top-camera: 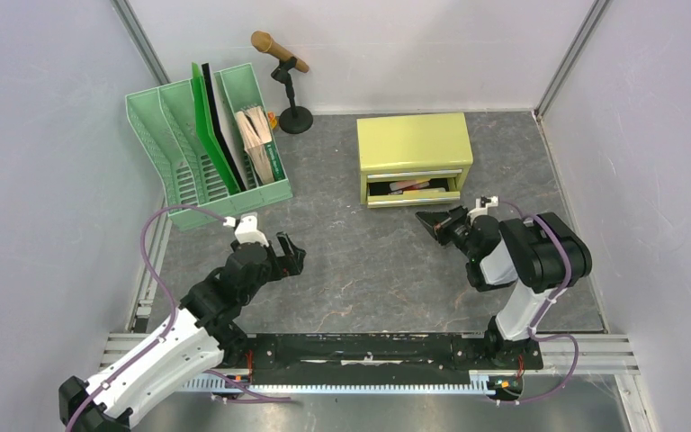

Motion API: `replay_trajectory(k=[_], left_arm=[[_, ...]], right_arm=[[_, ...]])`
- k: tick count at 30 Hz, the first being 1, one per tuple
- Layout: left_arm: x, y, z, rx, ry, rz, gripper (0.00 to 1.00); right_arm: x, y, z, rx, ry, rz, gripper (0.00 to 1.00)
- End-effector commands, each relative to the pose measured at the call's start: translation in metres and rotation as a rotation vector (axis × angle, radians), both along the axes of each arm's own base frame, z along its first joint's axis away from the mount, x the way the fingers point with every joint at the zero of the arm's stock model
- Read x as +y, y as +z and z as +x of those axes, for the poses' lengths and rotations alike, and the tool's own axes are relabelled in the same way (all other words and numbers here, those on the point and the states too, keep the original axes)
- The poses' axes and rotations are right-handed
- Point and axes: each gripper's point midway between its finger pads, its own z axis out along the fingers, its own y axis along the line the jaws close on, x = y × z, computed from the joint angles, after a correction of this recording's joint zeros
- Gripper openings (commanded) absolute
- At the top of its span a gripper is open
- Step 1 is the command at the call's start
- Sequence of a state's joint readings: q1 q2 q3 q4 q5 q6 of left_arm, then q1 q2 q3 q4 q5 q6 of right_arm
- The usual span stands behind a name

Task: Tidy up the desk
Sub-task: Close the drawer in the storage box.

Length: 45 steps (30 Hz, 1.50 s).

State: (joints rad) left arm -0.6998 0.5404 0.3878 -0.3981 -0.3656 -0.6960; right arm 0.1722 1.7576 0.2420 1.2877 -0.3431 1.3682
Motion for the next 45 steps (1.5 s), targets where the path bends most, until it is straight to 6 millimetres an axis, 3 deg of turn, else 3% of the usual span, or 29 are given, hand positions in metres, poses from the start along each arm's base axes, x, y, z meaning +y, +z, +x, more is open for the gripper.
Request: replay_trajectory(k=[1,6,13,23,33,45], left_arm=[[0.003,0.012,0.006,-0.03,-0.03,0.081,1.0],[0.002,0.011,0.005,-0.023,-0.038,0.082,1.0],[0.009,0.011,0.004,-0.037,-0.011,0.079,1.0],[0.014,0.013,0.004,-0.053,0.015,0.073,1.0],[0.014,0.011,0.004,-0.049,0.016,0.079,1.0],[0.014,0.01,0.004,-0.046,0.014,0.083,1.0]], right_arm=[[-0.001,0.013,0.02,-0.065,-0.033,0.007,0.0],[-0.003,0.01,0.035,-0.064,-0.062,0.008,0.0],[-0.001,0.021,0.064,-0.101,-0.079,0.03,0.0],[0.003,0.016,0.092,-0.092,-0.084,0.002,0.0],[0.006,0.004,0.1,-0.074,-0.089,-0.021,0.0],[0.004,-0.016,0.1,-0.048,-0.052,-0.219,0.0]])
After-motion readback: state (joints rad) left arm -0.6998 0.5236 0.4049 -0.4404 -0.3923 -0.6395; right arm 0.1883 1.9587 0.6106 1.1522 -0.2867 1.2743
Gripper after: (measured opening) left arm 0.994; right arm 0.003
